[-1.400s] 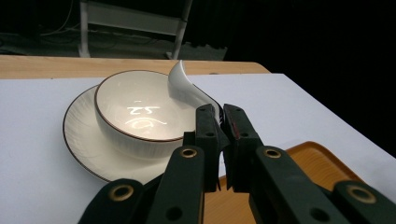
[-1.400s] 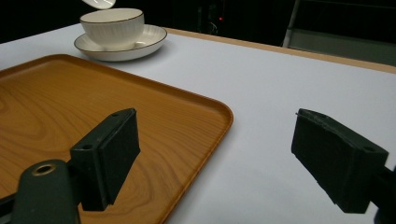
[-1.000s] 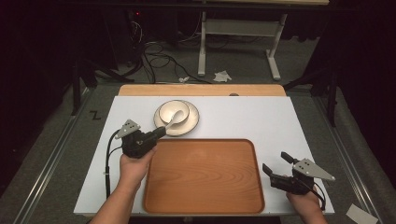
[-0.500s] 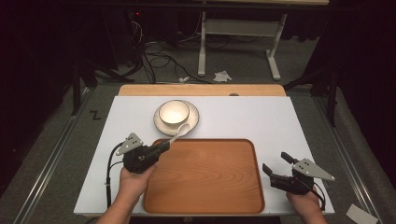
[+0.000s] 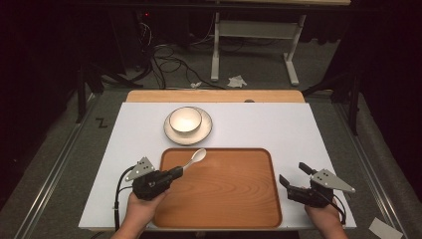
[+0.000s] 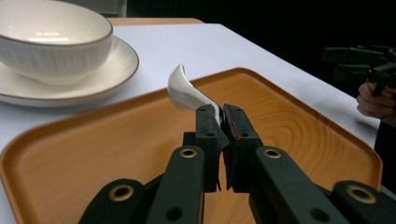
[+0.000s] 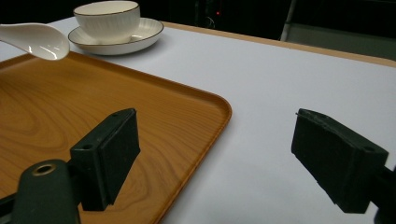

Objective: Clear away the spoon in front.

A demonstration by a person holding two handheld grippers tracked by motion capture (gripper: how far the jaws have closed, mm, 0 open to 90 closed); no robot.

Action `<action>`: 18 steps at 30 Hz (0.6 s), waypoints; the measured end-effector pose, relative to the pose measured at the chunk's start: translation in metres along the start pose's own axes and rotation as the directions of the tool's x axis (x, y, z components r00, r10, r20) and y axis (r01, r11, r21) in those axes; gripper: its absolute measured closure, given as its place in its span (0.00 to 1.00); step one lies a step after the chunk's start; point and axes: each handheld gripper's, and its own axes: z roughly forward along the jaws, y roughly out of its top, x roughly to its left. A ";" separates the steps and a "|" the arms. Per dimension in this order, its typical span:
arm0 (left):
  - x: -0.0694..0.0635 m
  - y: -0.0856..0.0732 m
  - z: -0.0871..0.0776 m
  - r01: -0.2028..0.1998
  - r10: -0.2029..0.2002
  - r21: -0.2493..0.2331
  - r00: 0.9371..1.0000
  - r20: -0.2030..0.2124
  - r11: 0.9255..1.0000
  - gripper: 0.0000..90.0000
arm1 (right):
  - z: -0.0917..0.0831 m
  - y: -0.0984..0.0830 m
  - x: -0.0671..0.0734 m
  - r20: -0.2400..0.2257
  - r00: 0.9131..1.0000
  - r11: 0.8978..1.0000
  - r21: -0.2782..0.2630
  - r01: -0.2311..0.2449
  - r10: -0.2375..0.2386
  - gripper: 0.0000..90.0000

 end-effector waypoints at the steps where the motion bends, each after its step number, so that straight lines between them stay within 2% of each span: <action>1: -0.002 -0.004 -0.001 0.003 -0.003 0.004 1.000 0.010 1.000 0.95 | 0.000 0.000 0.000 0.002 1.000 1.000 0.002 -0.001 0.001 0.18; 6: -0.007 -0.018 -0.004 -0.009 0.007 0.031 0.999 0.045 0.999 0.95 | 0.001 0.000 0.001 0.004 1.000 1.000 0.004 0.000 0.000 0.18; 12: -0.007 -0.032 -0.006 -0.008 0.005 0.053 0.998 0.070 0.999 0.95 | 0.002 -0.001 0.001 0.005 1.000 1.000 0.009 0.002 -0.002 0.18; 18: -0.008 -0.042 -0.009 -0.006 0.001 0.055 0.996 0.086 0.998 0.95 | 0.003 -0.001 0.002 0.004 1.000 1.000 0.015 0.006 -0.006 0.18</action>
